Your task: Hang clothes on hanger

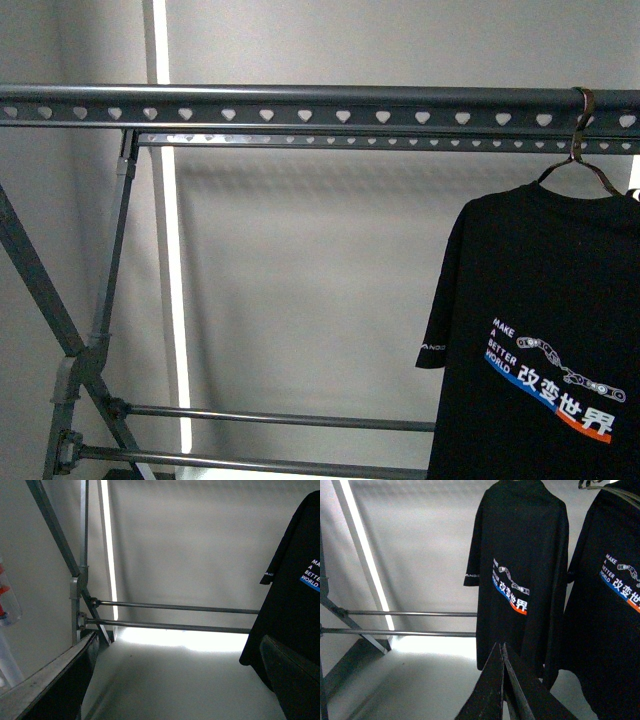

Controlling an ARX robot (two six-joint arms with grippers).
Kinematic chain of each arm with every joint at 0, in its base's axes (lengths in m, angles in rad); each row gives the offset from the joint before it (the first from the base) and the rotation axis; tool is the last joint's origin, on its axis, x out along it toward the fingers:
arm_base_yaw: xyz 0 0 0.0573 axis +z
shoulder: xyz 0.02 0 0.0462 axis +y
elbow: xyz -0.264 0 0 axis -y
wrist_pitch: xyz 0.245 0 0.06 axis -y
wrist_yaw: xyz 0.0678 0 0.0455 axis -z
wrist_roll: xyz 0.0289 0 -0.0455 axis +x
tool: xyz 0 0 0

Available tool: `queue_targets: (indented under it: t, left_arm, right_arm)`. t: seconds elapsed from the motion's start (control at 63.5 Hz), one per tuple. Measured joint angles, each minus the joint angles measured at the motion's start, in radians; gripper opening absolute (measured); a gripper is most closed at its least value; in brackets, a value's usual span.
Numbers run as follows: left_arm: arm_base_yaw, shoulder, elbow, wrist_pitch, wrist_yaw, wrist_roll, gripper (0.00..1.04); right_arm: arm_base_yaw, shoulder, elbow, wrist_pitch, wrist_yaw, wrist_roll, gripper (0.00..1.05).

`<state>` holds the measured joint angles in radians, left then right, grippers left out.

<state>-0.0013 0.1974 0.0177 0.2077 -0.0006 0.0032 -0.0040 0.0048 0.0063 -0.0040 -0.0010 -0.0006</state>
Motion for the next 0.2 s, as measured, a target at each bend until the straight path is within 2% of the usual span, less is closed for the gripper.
queue_targets:
  t: [0.126,0.205]
  left_arm:
    - [0.000,0.000,0.000,0.000,0.000,0.000,0.98]
    - [0.000,0.000,0.000,0.000,0.000,0.000,0.98]
  right_arm:
    - [0.000,0.000,0.000,0.000,0.000,-0.002,0.03]
    - [0.000,0.000,0.000,0.000,0.000,-0.002,0.16]
